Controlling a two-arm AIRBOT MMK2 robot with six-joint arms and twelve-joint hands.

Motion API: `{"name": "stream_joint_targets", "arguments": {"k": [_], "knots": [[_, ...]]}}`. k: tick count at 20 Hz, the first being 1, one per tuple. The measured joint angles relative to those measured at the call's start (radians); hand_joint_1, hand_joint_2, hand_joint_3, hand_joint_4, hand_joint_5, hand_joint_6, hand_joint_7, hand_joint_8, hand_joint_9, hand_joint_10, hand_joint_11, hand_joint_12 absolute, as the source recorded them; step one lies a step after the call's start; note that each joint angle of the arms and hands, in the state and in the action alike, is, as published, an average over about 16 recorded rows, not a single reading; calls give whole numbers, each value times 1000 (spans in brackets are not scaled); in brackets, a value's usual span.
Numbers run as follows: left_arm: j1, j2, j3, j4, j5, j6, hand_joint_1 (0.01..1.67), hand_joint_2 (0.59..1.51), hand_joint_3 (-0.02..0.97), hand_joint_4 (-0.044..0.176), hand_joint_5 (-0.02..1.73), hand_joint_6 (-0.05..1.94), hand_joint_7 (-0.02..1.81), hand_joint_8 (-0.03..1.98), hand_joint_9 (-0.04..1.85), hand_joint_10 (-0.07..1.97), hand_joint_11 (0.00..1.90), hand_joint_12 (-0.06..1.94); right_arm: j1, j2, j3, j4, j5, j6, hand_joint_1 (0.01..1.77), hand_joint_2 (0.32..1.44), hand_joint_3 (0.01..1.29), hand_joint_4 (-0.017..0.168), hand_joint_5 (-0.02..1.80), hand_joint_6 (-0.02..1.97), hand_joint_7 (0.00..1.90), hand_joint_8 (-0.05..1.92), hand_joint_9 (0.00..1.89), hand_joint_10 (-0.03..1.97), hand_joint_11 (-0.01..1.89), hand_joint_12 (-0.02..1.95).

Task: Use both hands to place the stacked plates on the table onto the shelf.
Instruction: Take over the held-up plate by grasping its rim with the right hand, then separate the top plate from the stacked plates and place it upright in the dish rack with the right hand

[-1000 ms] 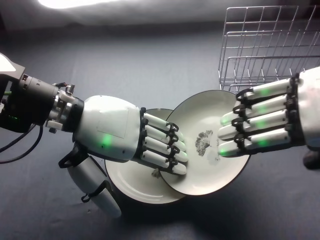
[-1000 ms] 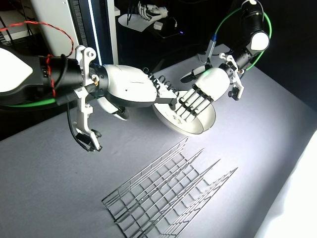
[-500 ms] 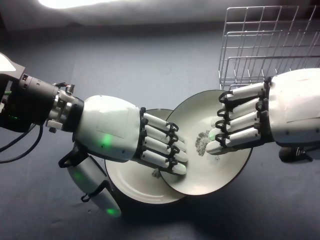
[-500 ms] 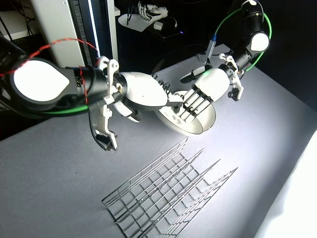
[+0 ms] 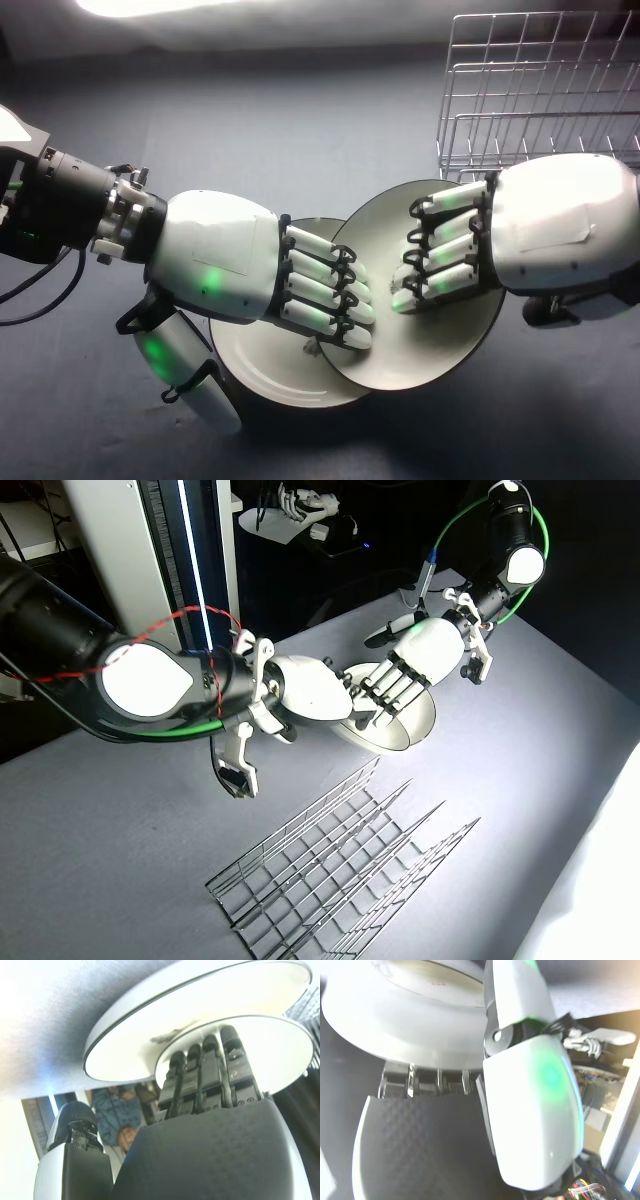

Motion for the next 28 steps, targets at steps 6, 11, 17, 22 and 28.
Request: {"name": "stream_joint_targets", "arguments": {"k": [6,11,17,22,28], "knots": [[0,-2,4,-2,-2,-1,18,1105,-12,-6,149,-31,92,-18,134,-17,17,298,-2,-37,29,5,-12,-3,1335,1012,14,5,382,24,377,8,405,3,54,1143],[0,-3,8,-3,-4,-2,18,1105,-12,-5,149,-31,97,-20,136,-14,17,294,1,-48,36,15,-7,-6,1314,1028,14,3,508,144,506,98,548,17,210,1101],[0,-4,14,-6,-3,-9,17,1106,-12,-5,148,-31,111,-21,144,-8,16,307,5,-50,37,26,13,-10,1294,1010,14,0,700,452,727,313,750,283,525,1066],[-4,12,13,-10,-2,-27,17,1107,-12,-4,155,-31,135,-19,156,-6,16,308,15,-52,36,32,27,-13,1278,984,14,-2,830,709,889,479,894,587,765,1065],[-26,82,-9,-25,9,-66,16,1109,-12,-2,184,-16,166,-8,161,0,15,310,41,-43,15,47,22,-12,1280,955,14,0,887,849,973,559,943,942,885,1098]]}}
